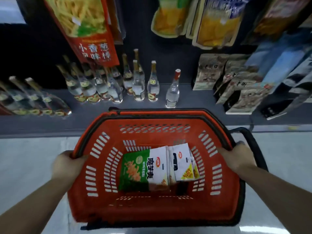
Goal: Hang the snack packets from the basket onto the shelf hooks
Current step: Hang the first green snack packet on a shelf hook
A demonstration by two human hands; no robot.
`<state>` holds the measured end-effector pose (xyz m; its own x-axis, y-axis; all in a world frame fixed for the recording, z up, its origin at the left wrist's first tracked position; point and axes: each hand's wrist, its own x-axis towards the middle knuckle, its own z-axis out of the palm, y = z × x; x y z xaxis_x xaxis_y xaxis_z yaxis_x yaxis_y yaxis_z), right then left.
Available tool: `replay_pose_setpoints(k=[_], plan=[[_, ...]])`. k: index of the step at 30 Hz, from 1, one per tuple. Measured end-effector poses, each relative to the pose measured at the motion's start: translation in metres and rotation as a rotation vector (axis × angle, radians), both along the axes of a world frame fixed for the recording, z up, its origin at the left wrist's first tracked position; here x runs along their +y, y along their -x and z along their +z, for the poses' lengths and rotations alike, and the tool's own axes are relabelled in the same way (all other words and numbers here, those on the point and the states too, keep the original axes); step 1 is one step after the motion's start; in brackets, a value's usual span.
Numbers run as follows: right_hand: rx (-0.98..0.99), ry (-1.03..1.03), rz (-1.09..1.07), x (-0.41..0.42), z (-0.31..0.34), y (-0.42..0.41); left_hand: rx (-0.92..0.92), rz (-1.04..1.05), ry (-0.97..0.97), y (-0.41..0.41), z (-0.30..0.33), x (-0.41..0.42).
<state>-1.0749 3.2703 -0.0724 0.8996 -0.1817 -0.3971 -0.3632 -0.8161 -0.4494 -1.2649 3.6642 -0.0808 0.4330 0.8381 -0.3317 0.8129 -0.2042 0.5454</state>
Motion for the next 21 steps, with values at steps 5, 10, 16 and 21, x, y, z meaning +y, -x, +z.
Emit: replay_pose_setpoints(k=[5, 10, 16, 21], plan=[[-0.059, 0.027, 0.037, 0.009, -0.079, -0.021, 0.028, -0.042, -0.074, -0.021, -0.078, 0.012], [-0.107, 0.034, 0.017, 0.004, -0.118, -0.033, -0.007, -0.089, -0.115, -0.028, -0.110, 0.019], [-0.320, 0.450, 0.293, 0.021, -0.112, -0.019, 0.287, -0.515, -0.586, -0.045, -0.096, 0.004], [-0.295, 0.375, 0.768, 0.084, -0.128, 0.006, 0.204, -1.079, -0.628, -0.106, -0.121, -0.052]])
